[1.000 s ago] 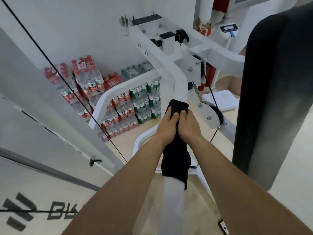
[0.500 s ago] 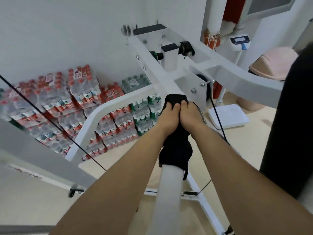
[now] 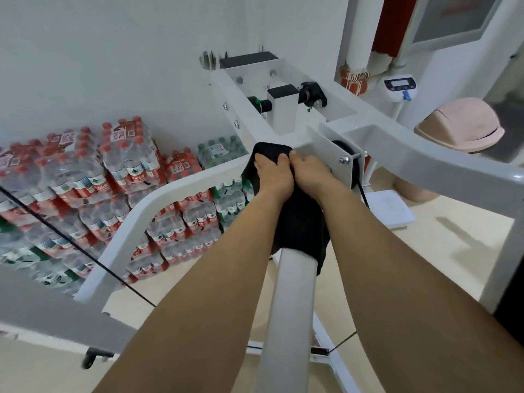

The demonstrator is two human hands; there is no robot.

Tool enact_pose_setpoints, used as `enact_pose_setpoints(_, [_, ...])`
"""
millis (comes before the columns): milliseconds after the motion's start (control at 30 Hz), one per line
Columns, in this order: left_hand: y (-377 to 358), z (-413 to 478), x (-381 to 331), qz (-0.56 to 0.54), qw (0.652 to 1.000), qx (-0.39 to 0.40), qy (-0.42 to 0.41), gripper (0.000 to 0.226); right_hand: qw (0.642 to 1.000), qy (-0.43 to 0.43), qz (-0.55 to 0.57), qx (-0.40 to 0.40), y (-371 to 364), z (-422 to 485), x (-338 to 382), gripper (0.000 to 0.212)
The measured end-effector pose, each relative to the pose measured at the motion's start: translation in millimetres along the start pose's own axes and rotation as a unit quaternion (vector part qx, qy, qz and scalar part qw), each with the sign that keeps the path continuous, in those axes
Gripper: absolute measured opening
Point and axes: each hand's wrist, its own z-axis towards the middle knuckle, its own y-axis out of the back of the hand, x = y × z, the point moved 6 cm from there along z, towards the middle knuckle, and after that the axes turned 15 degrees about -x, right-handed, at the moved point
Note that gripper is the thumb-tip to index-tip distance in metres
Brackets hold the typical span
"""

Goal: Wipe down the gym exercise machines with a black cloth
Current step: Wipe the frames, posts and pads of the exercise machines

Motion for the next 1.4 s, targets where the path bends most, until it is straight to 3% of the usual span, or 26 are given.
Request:
enact_pose_setpoints(167, [17,-51,-1,0.034,0.997,0.07,-0.019,0.069,0.999,0.017,0.033,-0.036,13,-46,-12,0.041])
enact_pose_setpoints(333, [62,-130,25,0.057,0.982,0.168,-0.064,0.037,0.994,-0.007,0.065,-0.093,15,-125,-47,0.033])
enact_pose_setpoints(500, [51,-115,26,0.064,0.98,0.179,-0.053,0.038,0.993,-0.028,0.057,-0.099,13,-108,-46,0.037])
enact_pose_setpoints(567, [35,-95,21,0.076,0.982,0.17,-0.035,0.049,0.993,-0.028,0.06,-0.095,14,-86,-40,0.035])
enact_pose_setpoints(700, [15,-63,10,0.083,0.99,0.114,0.002,0.074,0.996,0.004,0.062,-0.058,16,-47,-20,0.039])
enact_pose_setpoints(867, [4,-29,-3,0.044,0.998,0.043,0.011,0.076,0.999,-0.007,0.04,-0.002,5,-12,-11,0.049])
enact_pose_setpoints(967, [7,-24,-10,0.028,0.999,0.031,0.001,0.076,0.999,0.0,0.041,-0.007,4,-10,-8,0.051])
enact_pose_setpoints(1167, [24,-72,1,0.079,0.99,0.116,-0.026,0.07,0.995,0.014,0.076,-0.07,15,-62,-25,0.034])
enact_pose_setpoints(1300, [56,-123,18,0.086,0.979,0.165,-0.076,0.046,0.986,-0.031,0.133,-0.094,17,-128,-44,0.037])
enact_pose_setpoints(1400, [85,-161,28,0.056,0.979,0.179,-0.08,0.04,0.982,-0.058,0.157,-0.087,15,-176,-58,0.039])
